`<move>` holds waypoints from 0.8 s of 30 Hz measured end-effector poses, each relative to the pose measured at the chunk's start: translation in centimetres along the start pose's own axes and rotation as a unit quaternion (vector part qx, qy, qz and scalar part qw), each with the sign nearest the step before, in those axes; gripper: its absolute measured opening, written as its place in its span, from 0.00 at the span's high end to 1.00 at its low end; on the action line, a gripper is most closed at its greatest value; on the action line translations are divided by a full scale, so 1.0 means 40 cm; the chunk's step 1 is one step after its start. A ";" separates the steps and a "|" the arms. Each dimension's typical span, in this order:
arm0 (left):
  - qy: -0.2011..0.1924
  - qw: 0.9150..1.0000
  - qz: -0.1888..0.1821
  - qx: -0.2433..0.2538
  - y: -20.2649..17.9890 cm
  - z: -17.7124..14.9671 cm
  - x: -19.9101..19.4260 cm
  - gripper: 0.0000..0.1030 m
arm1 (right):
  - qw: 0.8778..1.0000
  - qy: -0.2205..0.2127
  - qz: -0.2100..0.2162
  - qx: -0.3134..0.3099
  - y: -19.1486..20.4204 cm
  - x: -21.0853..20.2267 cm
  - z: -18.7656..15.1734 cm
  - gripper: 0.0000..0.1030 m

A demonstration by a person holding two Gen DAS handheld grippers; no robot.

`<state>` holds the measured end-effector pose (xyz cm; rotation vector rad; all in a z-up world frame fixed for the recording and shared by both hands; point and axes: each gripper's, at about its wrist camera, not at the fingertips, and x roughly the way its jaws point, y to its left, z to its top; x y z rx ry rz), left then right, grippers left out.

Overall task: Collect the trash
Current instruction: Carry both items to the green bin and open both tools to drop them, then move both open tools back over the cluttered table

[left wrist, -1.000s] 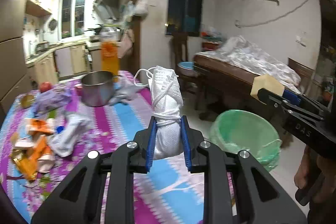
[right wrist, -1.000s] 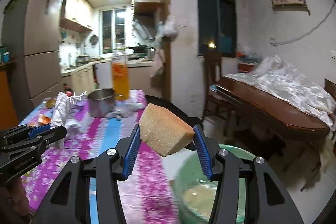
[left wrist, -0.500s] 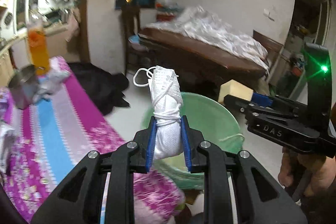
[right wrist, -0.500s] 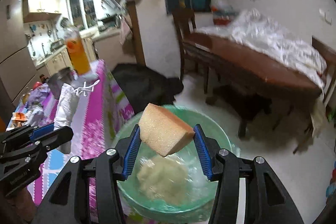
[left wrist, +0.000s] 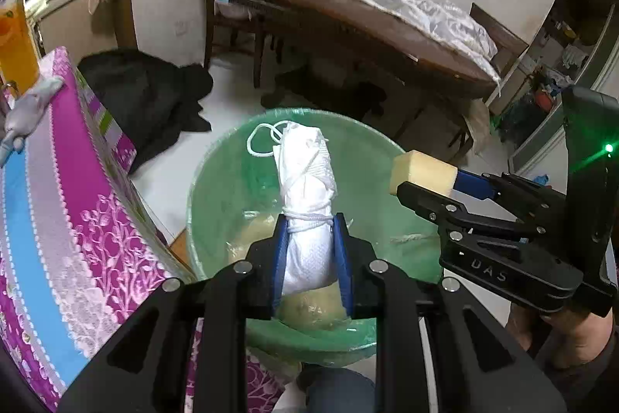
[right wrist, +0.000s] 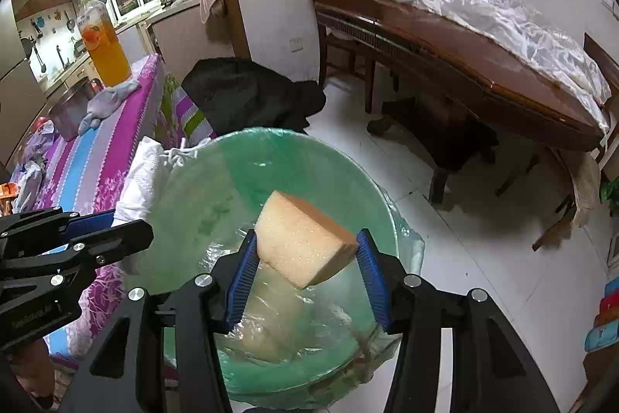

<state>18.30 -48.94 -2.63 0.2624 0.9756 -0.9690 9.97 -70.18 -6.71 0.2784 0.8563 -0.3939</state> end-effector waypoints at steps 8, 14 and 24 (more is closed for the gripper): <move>0.009 1.000 0.005 -0.007 0.010 0.014 0.033 0.78 | 1.000 0.007 0.003 -0.005 -0.012 0.025 -0.002 0.50; 0.009 1.000 0.011 -0.015 0.016 0.021 0.041 0.74 | 1.000 0.003 0.010 -0.003 -0.005 0.027 -0.004 0.43; 0.008 0.999 0.024 -0.026 0.033 0.020 0.044 0.49 | 1.000 -0.014 0.013 0.009 -0.016 0.004 -0.009 0.32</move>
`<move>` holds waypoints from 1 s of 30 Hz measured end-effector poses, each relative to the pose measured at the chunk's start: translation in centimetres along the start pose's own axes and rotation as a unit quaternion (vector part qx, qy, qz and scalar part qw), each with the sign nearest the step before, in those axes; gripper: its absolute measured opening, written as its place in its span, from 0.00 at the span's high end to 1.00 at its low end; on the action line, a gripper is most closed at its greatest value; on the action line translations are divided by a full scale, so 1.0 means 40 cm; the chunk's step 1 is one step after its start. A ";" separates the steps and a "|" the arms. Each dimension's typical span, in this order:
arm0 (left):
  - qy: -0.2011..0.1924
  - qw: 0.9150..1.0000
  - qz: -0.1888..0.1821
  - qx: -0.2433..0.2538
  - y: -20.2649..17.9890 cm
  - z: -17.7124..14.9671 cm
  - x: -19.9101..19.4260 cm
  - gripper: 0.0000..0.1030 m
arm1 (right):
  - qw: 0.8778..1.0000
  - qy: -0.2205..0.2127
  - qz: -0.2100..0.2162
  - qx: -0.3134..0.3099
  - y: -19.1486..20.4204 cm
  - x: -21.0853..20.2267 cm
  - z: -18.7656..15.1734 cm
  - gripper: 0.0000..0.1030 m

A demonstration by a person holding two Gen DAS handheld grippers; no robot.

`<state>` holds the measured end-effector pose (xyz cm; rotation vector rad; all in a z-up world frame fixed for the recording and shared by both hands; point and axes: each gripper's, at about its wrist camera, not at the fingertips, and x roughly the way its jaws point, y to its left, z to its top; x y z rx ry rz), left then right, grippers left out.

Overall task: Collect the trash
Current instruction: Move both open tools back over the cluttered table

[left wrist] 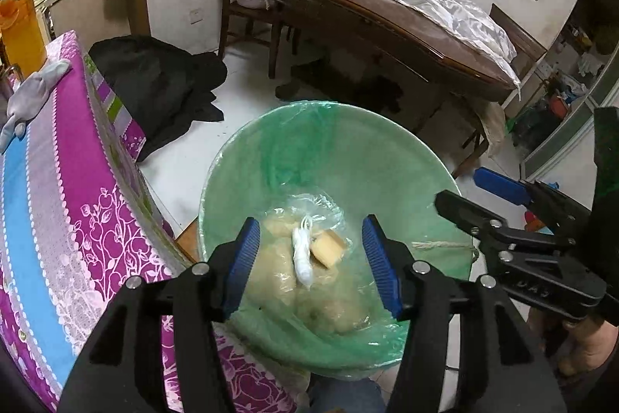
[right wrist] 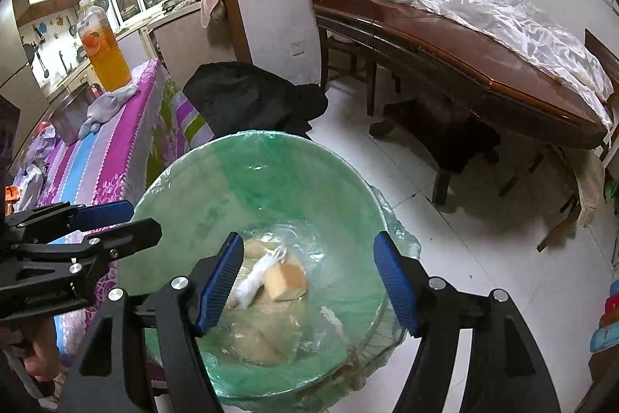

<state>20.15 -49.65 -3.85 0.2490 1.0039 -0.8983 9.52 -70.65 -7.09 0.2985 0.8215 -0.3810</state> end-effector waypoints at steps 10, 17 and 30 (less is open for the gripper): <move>-0.039 0.999 0.027 0.013 0.058 -0.060 -0.107 0.43 | 0.988 -0.147 0.015 -0.040 0.107 -0.214 -0.055 0.21; -0.092 0.993 0.073 -0.010 0.222 -0.185 -0.291 0.40 | 0.968 -0.212 0.099 -0.088 0.306 -0.318 -0.146 0.12; -0.176 0.888 0.253 -0.342 0.879 -0.600 -0.712 0.40 | 0.946 -0.137 0.228 -0.183 0.740 -0.235 -0.193 0.12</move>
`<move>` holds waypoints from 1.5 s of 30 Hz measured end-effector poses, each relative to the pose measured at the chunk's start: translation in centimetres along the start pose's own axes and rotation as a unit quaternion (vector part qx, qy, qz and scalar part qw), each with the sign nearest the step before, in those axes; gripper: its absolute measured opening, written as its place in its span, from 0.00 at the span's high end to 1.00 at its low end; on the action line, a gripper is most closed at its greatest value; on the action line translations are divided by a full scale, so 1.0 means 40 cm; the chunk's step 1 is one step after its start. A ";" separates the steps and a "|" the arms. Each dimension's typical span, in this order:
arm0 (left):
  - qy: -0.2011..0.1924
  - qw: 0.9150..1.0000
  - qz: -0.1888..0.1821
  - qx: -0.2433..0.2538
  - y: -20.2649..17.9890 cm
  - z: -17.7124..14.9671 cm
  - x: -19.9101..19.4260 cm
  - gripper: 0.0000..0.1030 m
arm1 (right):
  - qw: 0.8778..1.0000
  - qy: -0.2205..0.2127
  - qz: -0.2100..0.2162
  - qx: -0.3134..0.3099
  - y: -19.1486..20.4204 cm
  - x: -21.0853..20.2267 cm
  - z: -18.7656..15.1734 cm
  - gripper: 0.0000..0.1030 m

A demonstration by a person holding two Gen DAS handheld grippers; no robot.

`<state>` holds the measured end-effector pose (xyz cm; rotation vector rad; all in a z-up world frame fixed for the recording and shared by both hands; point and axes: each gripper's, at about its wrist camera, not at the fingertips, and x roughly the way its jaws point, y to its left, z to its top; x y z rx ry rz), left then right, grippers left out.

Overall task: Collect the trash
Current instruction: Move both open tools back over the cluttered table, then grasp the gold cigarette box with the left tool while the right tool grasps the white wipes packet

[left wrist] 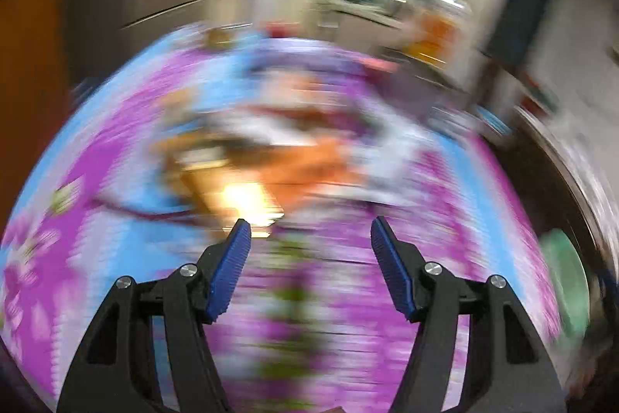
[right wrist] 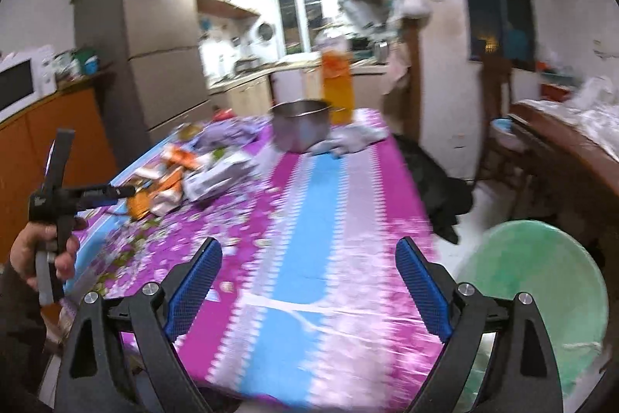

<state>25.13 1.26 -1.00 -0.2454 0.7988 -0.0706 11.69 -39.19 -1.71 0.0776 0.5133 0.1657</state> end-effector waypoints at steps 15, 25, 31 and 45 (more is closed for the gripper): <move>0.044 0.994 -0.019 -0.094 0.158 0.047 0.151 0.36 | 0.981 0.100 0.159 0.056 0.233 0.418 0.108 0.13; 0.047 0.997 -0.026 -0.062 0.146 0.033 0.156 0.64 | 0.958 0.175 0.152 0.169 0.257 0.768 0.216 0.32; 0.044 0.997 -0.033 -0.060 0.156 0.036 0.155 0.67 | 0.963 0.194 0.115 0.147 0.304 0.848 0.233 0.58; -0.008 0.999 0.001 -0.036 0.141 0.019 0.076 0.80 | 0.994 0.064 0.085 0.023 0.364 0.617 0.225 0.76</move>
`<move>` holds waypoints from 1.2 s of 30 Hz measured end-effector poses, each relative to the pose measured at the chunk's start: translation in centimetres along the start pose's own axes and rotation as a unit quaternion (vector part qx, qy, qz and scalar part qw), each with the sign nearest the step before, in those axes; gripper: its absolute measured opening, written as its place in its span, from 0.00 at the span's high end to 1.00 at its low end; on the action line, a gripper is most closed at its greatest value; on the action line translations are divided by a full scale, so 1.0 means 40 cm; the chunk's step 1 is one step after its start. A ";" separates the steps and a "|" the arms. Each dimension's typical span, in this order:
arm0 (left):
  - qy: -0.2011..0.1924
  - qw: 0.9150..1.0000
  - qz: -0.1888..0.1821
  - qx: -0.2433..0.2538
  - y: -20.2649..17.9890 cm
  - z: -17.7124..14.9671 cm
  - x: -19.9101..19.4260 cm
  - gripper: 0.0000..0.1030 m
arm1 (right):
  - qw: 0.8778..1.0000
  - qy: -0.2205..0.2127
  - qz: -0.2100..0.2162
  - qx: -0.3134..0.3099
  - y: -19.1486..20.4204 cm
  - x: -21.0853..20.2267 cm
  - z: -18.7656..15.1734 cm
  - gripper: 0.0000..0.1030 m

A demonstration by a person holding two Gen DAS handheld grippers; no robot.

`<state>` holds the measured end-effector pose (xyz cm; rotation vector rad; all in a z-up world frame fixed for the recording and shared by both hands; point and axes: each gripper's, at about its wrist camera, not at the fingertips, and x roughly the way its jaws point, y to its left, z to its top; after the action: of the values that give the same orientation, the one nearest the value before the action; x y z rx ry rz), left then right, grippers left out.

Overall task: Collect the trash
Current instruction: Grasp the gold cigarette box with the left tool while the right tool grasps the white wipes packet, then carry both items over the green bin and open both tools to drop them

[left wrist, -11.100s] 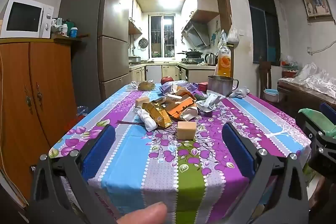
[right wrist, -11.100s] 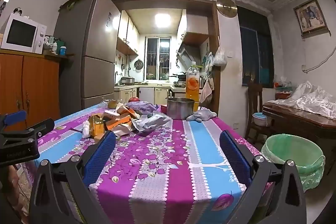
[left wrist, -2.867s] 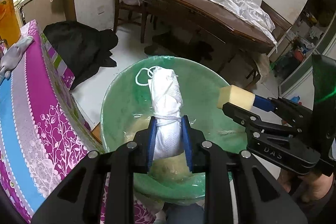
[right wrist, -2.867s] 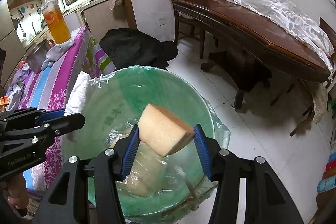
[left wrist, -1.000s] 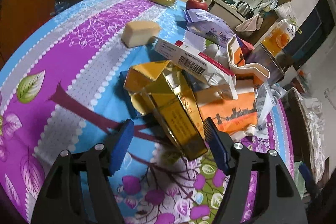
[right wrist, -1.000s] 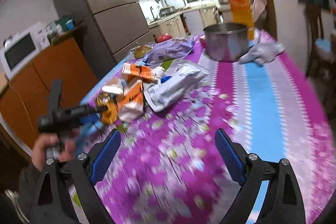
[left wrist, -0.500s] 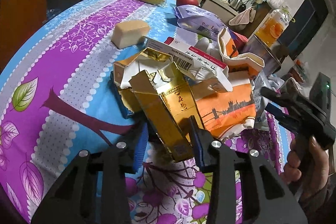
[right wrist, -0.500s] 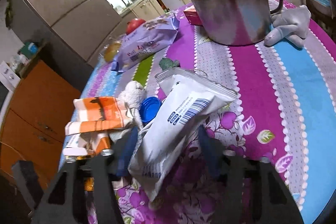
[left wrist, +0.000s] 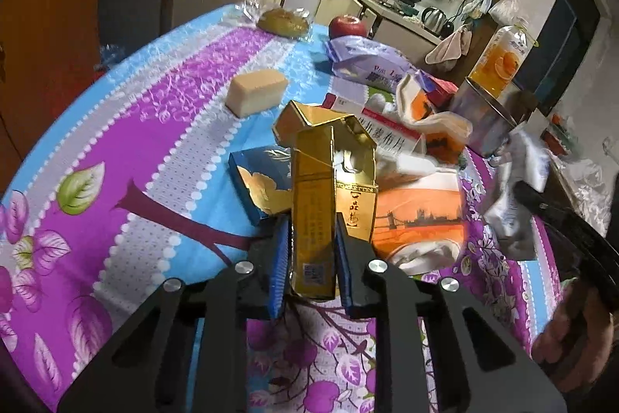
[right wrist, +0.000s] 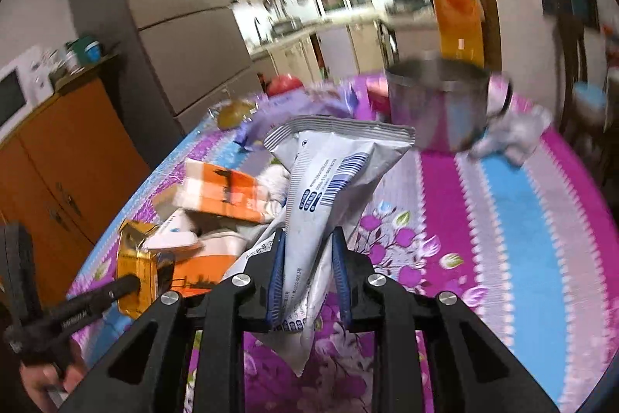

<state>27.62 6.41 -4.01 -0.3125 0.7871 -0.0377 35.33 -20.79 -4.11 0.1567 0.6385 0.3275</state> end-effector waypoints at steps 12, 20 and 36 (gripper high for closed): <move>-0.089 0.994 0.031 0.063 -0.106 -0.022 -0.150 0.80 | 0.994 -0.073 -0.036 -0.080 0.090 -0.216 -0.074 0.76; -0.131 0.986 0.021 0.097 -0.196 -0.025 -0.230 0.80 | 0.983 -0.120 -0.068 -0.117 0.130 -0.344 -0.096 0.76; -0.160 0.975 -0.012 0.155 -0.390 -0.062 -0.279 0.80 | 0.977 -0.149 -0.117 -0.099 0.049 -0.529 -0.112 0.76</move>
<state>19.27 -7.45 6.57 -0.0282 0.4468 -0.1295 16.18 -26.11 4.62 -0.0605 0.3193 0.1332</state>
